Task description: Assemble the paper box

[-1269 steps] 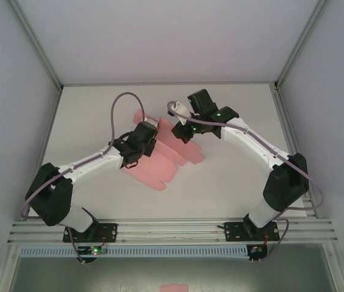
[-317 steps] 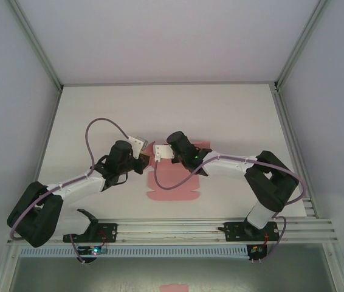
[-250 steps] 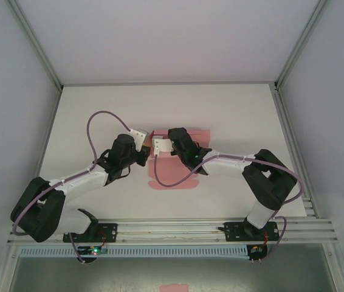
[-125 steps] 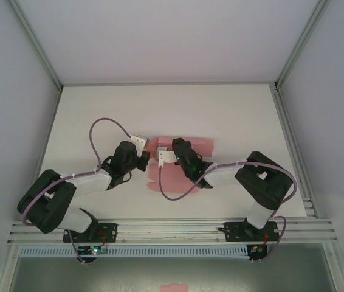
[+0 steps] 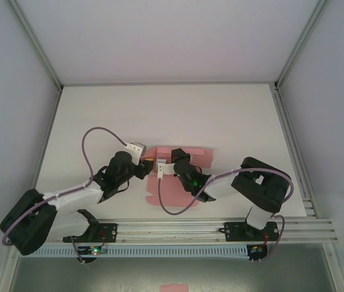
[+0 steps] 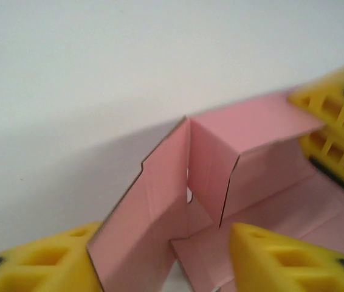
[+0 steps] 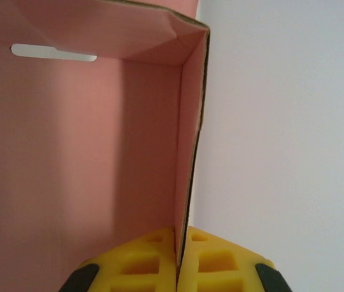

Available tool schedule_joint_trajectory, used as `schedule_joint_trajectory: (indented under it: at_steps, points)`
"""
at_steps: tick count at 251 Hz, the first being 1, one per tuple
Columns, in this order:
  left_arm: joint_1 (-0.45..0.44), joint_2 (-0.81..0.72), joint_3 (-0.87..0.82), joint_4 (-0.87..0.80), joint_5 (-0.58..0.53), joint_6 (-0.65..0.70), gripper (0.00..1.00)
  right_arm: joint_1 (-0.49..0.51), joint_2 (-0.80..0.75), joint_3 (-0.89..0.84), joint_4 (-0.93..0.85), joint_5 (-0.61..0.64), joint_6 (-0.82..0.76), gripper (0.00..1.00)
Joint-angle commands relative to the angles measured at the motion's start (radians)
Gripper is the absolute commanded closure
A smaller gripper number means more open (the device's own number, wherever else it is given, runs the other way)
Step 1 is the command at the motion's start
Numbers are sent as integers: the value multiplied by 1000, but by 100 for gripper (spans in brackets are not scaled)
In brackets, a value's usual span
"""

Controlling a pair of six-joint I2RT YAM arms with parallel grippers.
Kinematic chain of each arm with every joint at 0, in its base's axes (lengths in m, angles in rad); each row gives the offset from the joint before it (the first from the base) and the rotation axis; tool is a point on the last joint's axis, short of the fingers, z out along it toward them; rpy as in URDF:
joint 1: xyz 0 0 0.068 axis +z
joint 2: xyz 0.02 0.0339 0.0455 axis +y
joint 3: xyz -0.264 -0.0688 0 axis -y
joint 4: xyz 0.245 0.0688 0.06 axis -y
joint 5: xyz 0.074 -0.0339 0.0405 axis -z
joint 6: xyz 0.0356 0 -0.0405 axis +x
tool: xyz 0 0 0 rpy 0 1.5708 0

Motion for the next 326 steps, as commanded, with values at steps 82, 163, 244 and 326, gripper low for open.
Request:
schedule_joint_trajectory:
  at_steps: [82, 163, 244, 326]
  points:
    - [281, -209, 119, -453, -264, -334, 0, 16, 5, -26, -78, -1, -29, 100]
    - [319, 72, -2, 56, 418, -133, 17, 12, -14, -26, -110, -3, 1, 100]
    - [157, 127, 21, 57, 499, 15, 44, 12, -91, -23, -225, -27, 76, 100]
    - [85, 272, 44, 101, 528, 44, 44, 13, -141, -20, -327, -54, 145, 100]
